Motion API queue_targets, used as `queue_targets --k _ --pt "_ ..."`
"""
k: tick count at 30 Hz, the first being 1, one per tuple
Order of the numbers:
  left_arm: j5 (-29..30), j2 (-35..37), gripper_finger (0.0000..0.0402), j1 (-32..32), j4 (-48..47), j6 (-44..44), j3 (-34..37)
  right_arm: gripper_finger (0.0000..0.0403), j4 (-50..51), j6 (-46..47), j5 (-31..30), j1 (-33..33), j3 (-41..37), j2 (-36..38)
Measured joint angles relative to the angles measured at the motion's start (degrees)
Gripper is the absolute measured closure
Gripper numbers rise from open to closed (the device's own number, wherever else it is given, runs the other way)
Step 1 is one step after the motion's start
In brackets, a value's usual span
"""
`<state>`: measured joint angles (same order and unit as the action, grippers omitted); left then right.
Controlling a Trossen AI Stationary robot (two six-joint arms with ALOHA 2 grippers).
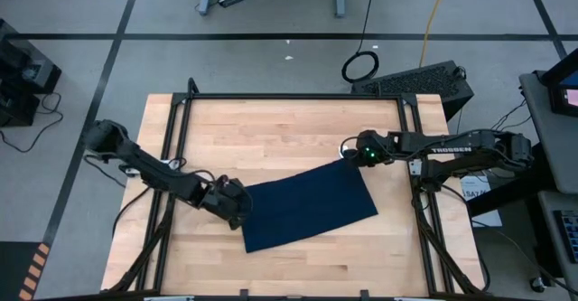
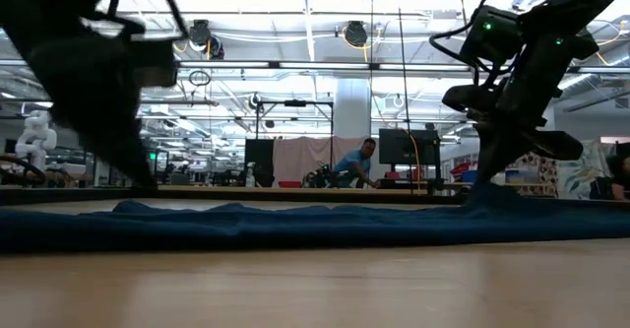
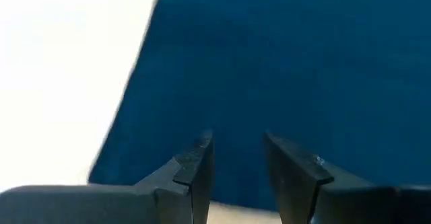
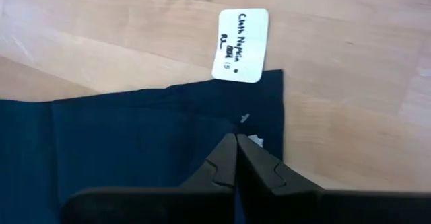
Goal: Roll towel
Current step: Roll the dark blue towel
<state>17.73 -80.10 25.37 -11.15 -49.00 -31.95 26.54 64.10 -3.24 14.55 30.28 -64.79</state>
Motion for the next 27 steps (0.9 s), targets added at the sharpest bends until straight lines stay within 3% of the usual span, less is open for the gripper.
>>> queue_targets --k 5,11,19,22,27 --pt "-2.1 -5.4 0.027 -0.2 1.3 0.1 -0.1 0.0403 0.7 1.0 -1.8 0.0 0.0 0.0" --pt "-2.8 -5.8 0.027 -0.2 1.5 -0.1 -0.4 0.0399 1.5 2.9 -2.8 0.0 0.0 0.0" --pt "-9.8 -3.4 0.027 -0.2 -1.0 -3.6 -0.8 0.0306 7.0 5.7 -2.9 0.7 3.5 2.7" --pt "-10.7 -0.9 0.027 -0.2 -2.8 -4.7 -1.5 0.0271 7.7 2.6 -2.9 1.0 5.5 4.2" --pt "-9.8 2.2 0.027 -0.2 -2.3 -4.7 -1.8 0.0259 8.2 1.3 -2.4 1.0 5.8 3.6"
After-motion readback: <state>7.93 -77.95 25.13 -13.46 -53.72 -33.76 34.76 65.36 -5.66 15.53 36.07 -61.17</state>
